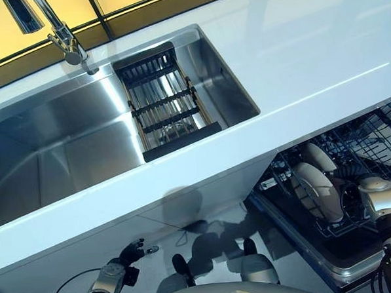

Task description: Take plates into dishwasher

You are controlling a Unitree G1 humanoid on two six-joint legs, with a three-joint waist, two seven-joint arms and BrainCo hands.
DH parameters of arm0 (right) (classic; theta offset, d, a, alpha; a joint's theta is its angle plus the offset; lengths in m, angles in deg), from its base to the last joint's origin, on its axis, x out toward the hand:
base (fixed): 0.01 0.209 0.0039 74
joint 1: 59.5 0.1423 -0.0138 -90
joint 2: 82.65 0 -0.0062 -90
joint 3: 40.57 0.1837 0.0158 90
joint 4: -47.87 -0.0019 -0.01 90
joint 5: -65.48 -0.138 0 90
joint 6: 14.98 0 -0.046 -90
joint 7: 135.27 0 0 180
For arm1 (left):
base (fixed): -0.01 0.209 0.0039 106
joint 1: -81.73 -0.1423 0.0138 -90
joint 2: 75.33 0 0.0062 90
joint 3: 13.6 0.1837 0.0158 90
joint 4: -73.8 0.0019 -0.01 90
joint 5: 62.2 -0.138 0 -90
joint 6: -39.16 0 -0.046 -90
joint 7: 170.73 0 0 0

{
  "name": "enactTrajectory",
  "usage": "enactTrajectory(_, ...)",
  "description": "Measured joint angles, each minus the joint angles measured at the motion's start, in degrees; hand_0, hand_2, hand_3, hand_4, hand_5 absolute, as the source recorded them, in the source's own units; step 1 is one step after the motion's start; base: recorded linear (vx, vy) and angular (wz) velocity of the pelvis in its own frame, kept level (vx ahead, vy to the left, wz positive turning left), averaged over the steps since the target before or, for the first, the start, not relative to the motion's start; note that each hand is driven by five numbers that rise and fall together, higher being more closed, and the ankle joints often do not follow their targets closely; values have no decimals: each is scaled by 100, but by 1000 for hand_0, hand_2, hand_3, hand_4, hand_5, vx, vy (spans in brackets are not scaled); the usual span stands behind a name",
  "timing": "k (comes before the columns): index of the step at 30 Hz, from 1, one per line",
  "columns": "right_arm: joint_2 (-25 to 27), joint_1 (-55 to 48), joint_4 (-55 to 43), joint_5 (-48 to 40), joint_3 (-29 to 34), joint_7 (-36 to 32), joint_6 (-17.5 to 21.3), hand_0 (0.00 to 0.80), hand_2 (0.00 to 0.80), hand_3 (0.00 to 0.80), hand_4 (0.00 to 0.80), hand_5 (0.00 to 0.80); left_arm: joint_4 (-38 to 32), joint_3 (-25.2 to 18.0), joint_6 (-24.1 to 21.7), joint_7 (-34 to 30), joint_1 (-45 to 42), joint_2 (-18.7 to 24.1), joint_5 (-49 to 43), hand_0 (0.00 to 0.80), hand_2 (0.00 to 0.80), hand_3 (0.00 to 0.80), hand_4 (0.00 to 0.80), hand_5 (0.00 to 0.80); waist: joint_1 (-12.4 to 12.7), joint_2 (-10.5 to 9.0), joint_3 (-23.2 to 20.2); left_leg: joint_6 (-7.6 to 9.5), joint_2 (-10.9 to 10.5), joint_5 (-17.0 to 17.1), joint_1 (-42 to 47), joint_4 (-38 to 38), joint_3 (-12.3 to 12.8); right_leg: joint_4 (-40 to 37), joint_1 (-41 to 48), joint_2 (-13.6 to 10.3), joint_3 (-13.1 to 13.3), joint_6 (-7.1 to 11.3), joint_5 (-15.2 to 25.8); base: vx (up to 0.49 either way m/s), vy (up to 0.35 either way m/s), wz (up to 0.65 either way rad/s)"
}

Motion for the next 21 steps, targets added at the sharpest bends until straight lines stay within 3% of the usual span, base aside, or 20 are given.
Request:
enactTrajectory(8, 0, -5, -14, 0, 6, 25, -5, 0, 0, 0, 0, 0, 4, -1, 0, 8, -9, -3, 0, 0, 0, 0, 0, 0, -3, -66, -13, 0, 1, 0, 23, 0, 0, 2, 27, 2, 0, -1, 1, 0, 0, 0)
enactTrajectory(15, 0, -253, -128, -5, 80, 21, -3, 0, 0, 0, 0, 0, 25, -6, -2, 13, -22, 1, -2, 0, 0, 0, 0, 0, -16, -357, -177, 1, 6, -1, 59, -4, 11, 1, 54, 4, 11, -1, 1, 4, 15, -1)
enactTrajectory(21, 27, -922, -967, -14, 894, -72, -4, 0, 0, 0, 0, 0, 115, -44, 73, 80, -37, -11, 198, 0, 0, 0, 0, 0, -71, -608, -361, 15, 9, -29, 97, -8, 58, 3, 61, 5, 53, -1, 0, 13, 97, -3)
